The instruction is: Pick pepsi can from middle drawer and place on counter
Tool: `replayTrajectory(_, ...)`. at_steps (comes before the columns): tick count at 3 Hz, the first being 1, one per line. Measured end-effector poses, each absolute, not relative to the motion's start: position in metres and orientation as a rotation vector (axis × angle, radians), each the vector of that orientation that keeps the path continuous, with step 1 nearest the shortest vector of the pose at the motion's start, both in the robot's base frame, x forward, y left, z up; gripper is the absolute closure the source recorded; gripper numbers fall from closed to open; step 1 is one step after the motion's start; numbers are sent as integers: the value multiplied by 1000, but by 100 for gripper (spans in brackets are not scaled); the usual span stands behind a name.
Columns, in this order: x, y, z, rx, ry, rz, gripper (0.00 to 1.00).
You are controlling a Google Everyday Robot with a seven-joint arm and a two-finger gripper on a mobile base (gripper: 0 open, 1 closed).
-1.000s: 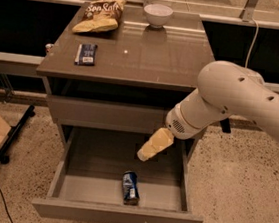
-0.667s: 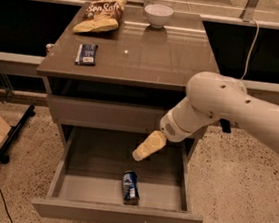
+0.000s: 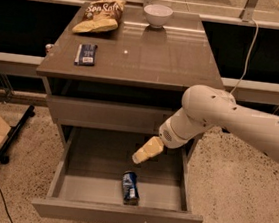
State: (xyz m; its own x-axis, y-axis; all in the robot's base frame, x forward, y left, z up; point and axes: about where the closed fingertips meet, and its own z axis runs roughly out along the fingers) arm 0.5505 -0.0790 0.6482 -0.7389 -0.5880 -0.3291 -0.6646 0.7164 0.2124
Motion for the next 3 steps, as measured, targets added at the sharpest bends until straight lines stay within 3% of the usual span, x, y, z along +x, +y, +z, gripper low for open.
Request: replayTrajectory(3, 564, -75, 559, -801, 2905, 392, 0)
